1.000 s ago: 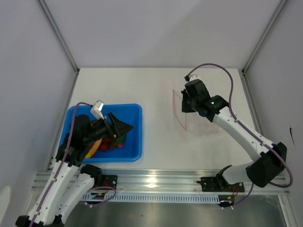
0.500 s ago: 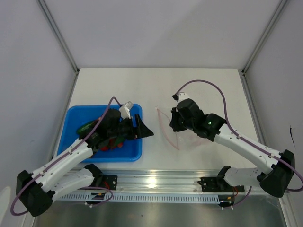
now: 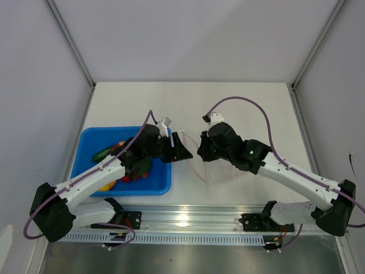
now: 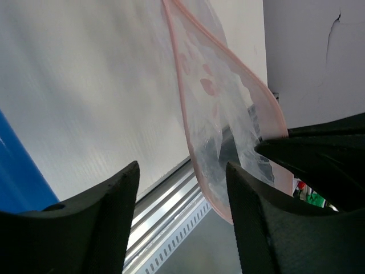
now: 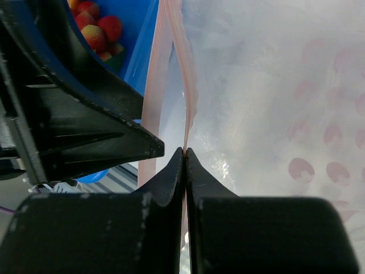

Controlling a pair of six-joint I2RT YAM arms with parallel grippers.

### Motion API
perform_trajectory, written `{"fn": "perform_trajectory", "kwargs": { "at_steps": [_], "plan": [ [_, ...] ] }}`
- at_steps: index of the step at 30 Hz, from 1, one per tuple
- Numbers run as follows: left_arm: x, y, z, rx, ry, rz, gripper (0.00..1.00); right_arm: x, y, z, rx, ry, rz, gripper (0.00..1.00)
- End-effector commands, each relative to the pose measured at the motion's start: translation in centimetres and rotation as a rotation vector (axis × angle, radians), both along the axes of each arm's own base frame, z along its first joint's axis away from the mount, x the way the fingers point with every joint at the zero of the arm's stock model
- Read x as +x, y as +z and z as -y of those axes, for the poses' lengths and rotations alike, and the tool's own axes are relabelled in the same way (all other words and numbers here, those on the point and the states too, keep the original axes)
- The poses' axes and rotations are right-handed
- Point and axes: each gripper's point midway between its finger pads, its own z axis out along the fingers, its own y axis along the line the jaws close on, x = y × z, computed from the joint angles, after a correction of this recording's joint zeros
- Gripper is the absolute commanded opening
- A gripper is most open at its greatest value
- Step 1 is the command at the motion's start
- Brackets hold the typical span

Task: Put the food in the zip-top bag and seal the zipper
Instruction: Open the zipper of the food storage bag at the center of the board.

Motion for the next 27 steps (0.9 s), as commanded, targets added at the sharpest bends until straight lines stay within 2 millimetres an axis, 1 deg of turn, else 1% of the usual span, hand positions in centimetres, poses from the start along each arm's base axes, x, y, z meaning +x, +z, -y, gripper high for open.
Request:
{"fn": "perform_trajectory", "kwargs": {
  "at_steps": [1,4,5,6,9,10,12,13,16,17,19,21,23,24,25,26,27],
  "plan": [
    [1.0,1.9,1.3,-0.043,-0.007,0.047,0.61,0.5,3.2,-0.5,0.081,-0.029,0.058,0.0],
    [1.0,1.3,1.3,-0.03,-0.007,0.038,0.53,0.5,3.5,-0.4,0.08,-0.035,0.065,0.0],
    [1.1,1.3,1.4,-0.028,-0.008,0.041,0.47,0.6,3.8,-0.4,0.081,-0.038,0.071,0.0],
    [1.1,1.2,1.3,-0.027,-0.006,0.041,0.44,0.6,3.9,-0.4,0.081,-0.036,0.073,0.0],
    [1.2,1.2,1.4,-0.025,-0.009,0.044,0.27,0.8,4.2,-0.3,0.08,-0.041,0.081,0.0],
    [1.1,1.3,1.4,-0.025,-0.012,0.044,0.14,0.9,4.1,-0.2,0.074,-0.045,0.082,0.0],
    [1.1,1.6,1.3,-0.03,-0.013,0.051,0.02,0.9,3.8,0.0,0.055,-0.052,0.081,0.0],
    [1.0,1.9,1.3,-0.031,-0.014,0.055,0.0,1.0,3.4,0.1,0.037,-0.055,0.076,0.0],
    [0.8,2.4,1.1,-0.031,-0.013,0.064,0.01,1.2,2.6,0.5,-0.003,-0.074,0.068,0.01],
    [0.7,2.6,1.0,-0.031,-0.014,0.066,0.01,1.2,2.3,0.4,-0.012,-0.074,0.063,0.06],
    [0.5,3.1,0.9,-0.033,-0.01,0.078,0.01,1.1,2.0,0.3,-0.022,-0.074,0.059,0.11],
    [0.4,3.7,0.8,-0.033,-0.007,0.088,0.0,1.1,1.5,0.0,-0.034,-0.071,0.049,0.2],
    [0.2,4.1,0.8,-0.029,-0.006,0.098,0.01,1.2,1.1,-0.4,-0.059,-0.072,0.038,0.23],
    [0.2,4.1,0.6,-0.02,0.003,0.097,0.01,0.8,0.7,-0.5,-0.089,-0.066,0.029,0.24],
    [0.2,4.5,0.5,-0.023,0.006,0.107,0.01,1.0,0.6,-0.4,-0.115,-0.085,0.041,0.28],
    [0.1,4.5,0.6,-0.02,0.005,0.108,0.01,1.1,1.0,-0.6,-0.125,-0.089,0.052,0.3],
    [0.0,4.8,0.6,-0.025,0.004,0.114,0.01,1.0,0.1,-0.5,-0.172,-0.093,0.04,0.32]
  ]
}}
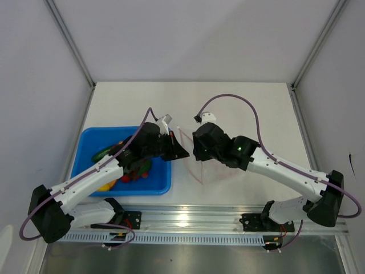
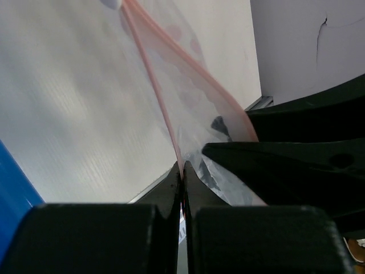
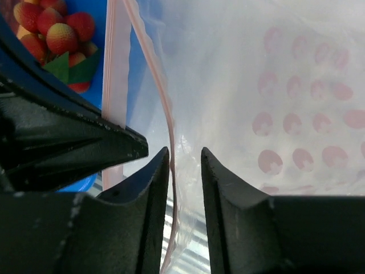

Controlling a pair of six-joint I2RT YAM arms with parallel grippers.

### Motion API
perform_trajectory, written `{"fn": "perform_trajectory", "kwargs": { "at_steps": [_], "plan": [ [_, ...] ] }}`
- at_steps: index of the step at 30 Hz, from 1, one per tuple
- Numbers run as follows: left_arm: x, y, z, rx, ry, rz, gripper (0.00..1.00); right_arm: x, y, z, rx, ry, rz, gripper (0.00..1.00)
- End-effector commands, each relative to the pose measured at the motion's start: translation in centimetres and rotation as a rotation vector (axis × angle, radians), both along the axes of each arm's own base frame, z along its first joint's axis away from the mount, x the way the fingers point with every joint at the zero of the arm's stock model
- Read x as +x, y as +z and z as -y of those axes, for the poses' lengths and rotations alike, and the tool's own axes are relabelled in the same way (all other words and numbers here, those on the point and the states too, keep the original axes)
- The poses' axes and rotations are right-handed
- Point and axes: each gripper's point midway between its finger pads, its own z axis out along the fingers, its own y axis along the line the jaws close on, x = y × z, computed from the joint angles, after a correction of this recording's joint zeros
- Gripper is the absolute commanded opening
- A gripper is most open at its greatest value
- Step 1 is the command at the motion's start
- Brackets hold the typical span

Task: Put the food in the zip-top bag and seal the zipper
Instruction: Open the zipper of the food storage bag at the center of the board.

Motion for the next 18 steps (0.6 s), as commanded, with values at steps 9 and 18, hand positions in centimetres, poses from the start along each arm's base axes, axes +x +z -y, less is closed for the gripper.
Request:
{"fn": "perform_trajectory", "kwargs": {
  "at_steps": [9,18],
  "plan": [
    [-0.5,2.1,-0.3,-0.003,0.001,0.072,0.0,0.9,0.2,0.3,-0.137,-0.083,0.069,0.14],
    [-0.9,-0.4,-1.7,0.086,-0.008,0.079,0.01,3.3,2.6,7.3,-0.264,-0.271,0.17,0.0]
  ]
}}
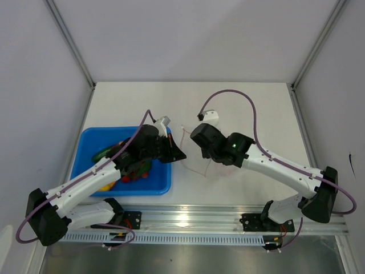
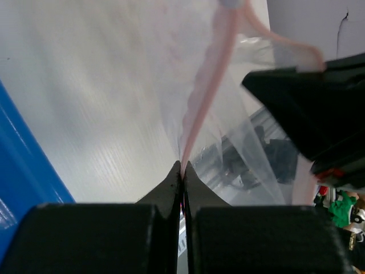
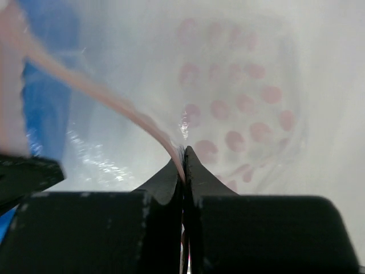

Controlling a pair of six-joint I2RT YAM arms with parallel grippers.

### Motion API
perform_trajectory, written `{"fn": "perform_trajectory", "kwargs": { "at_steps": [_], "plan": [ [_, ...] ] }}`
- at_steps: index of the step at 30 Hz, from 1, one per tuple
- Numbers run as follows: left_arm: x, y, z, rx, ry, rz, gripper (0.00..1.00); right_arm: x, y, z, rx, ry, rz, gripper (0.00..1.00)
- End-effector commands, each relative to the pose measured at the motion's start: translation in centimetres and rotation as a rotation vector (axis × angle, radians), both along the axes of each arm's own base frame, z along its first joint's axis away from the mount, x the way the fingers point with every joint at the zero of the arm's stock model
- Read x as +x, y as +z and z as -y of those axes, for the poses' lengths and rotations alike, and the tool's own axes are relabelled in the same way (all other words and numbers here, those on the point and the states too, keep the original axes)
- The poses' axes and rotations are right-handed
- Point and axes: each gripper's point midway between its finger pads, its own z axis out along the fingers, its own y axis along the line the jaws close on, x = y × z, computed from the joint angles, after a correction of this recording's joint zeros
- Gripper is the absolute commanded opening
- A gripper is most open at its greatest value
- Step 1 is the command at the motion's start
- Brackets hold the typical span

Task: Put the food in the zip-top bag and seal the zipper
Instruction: Open the zipper of the food storage bag at the center of the board.

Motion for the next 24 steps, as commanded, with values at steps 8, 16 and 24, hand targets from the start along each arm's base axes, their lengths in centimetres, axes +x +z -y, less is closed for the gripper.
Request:
{"fn": "perform_trajectory", "kwargs": {
  "at_steps": [8,16,24],
  "plan": [
    [-0.6,-0.6,-0.8,0.06,-0.048,0.044,0.01,2.1,6.0,10.3,-0.141,-0.261,0.217,0.0],
    [-0.8,0.2,0.2,0.028,-0.088,0.043,0.01,1.5,5.4,8.0,-0.063,-0.19,0.177,0.0],
    [-1.1,2.0,-0.5,0.024,-0.086,0.083,0.43,0.9,4.1,4.7,-0.038,-0.125,0.144,0.0]
  ]
}}
